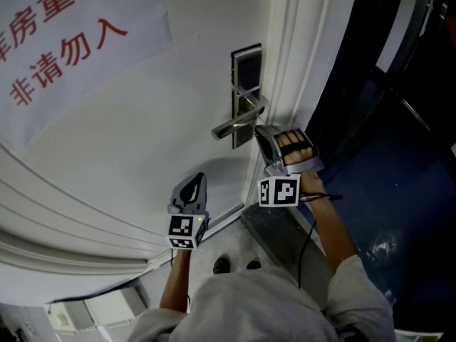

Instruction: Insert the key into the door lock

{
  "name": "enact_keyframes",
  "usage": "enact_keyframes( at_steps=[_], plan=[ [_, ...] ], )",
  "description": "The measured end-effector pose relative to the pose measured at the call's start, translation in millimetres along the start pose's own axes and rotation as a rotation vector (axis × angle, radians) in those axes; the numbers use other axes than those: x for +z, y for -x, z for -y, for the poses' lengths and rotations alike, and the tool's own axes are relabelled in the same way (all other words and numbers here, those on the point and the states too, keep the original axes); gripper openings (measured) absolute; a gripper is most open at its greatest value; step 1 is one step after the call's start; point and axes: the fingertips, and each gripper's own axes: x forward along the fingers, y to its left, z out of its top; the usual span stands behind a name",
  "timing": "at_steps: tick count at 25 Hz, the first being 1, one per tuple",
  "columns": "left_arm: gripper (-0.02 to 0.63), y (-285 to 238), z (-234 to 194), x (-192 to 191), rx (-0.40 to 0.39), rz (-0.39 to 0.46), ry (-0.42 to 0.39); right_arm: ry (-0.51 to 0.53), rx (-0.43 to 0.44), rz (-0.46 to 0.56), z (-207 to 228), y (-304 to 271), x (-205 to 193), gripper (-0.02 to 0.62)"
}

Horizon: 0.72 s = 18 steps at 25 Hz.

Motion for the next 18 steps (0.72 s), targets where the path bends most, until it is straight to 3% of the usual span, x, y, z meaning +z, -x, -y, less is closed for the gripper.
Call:
enact_keyframes(
  at_steps=[18],
  plan=[
    [0.018, 6, -8, -7, 0.005, -0.011, 0.014, -0.009, -0.005, -0.016, 0, -23, 4, 0.029]
  ],
)
